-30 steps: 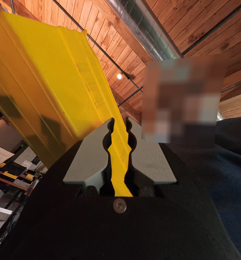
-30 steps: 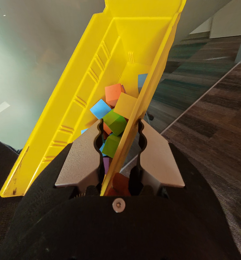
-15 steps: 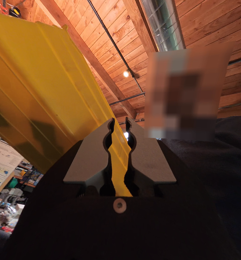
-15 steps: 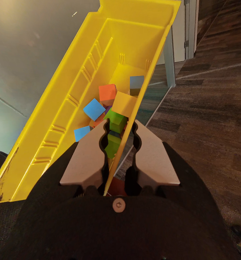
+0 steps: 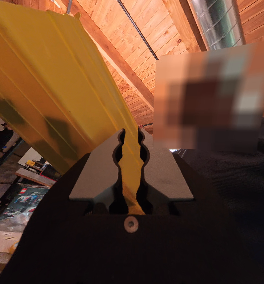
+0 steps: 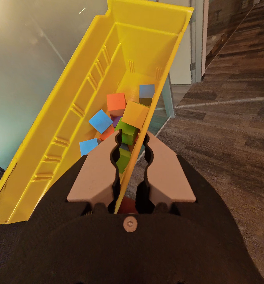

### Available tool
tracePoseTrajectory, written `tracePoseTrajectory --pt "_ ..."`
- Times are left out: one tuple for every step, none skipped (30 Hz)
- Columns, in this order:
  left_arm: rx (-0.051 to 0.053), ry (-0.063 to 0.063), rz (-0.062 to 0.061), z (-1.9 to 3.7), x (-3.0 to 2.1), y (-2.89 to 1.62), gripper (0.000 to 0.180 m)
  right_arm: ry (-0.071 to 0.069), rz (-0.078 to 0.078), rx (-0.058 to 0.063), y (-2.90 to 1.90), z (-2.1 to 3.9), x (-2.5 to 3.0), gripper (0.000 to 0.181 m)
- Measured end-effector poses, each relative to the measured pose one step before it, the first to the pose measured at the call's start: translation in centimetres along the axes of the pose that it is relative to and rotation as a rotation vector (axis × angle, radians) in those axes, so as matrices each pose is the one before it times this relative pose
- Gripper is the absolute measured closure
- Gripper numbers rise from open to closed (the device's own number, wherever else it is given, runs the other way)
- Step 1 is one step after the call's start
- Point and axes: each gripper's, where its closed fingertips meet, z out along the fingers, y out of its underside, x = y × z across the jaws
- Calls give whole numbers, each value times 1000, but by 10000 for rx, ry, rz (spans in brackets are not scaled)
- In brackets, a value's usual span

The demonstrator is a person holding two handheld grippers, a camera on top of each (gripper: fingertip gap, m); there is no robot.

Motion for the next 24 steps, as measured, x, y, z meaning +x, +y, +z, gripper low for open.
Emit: tracePoseTrajectory --pt "-100 45 72 -174 -2501 -1896 166 159 9 102 -1253 1812 2451 156" --pt "-48 128 -38 -505 -2657 -2181 168 201 38 104 -1141 1866 2487 156" --pt "-11 197 -75 -526 -2677 -2322 173 224 85 92 -1070 1903 2430 156" --pt "-37 215 -79 -532 -2669 -2386 180 259 122 101 -987 1905 2350 156" --pt "-120 49 -127 -405 -2841 -2309 180 295 154 108 -1122 1970 2282 156" --pt "-175 -42 -148 -282 -3044 -2452 180 291 256 108 -1303 2034 2200 156" --pt "-152 -51 -227 -80 -2891 -2572 180 222 300 123 -1491 1997 2034 156" --pt "-194 118 -239 87 -2376 -2493 180 197 177 134 -1607 1889 1843 157" --pt "-393 127 -147 34 -2088 -2117 180 245 44 114 -1590 1850 1808 158" --pt "-535 -93 21 -42 -2478 -1901 180 222 7 106 -1600 1782 1677 158" --pt "-559 -334 15 -157 -2871 -1710 180 189 37 87 -1606 1717 1591 158" --pt "-300 -220 -35 -225 -2659 -1981 180 209 21 70 -1596 1661 1571 158" --pt "-14 -13 8 -283 -2276 -2289 180 231 6 35 -1461 1618 1636 158" --pt "46 -14 8 -296 -2248 -2200 180 214 3 4 -1366 1697 1703 158" --pt "12 -38 -7 -310 -2315 -2009 180 187 -33 13 -1338 1685 1745 158" --pt "-34 -47 -10 -352 -2344 -1790 180 176 -64 21 -1317 1680 1818 158" --pt "-97 -26 42 -381 -2220 -1521 180 178 -58 19 -1235 1760 1944 158" --pt "-117 -85 124 -492 -2353 -1418 180 162 -33 13 -1222 1829 2050 158" --pt "-96 -187 177 -626 -2598 -1368 180 108 -26 12 -1225 1884 2093 158" --pt "-19 -217 181 -656 -2603 -1349 180 52 -30 23 -1275 1956 2094 158" --pt "68 -165 161 -714 -2498 -1405 180 21 -7 4 -1320 1999 2112 158" --pt "151 -160 124 -706 -2837 -1643 180 15 -1 -23 -1436 2015 2123 158" --pt "172 -208 67 -493 -2540 -1611 180 10 -54 -12 -1609 1966 2126 158" --pt "81 -315 21 -304 -2642 -1573 180 -4 -84 9 -1797 1934 2111 159"
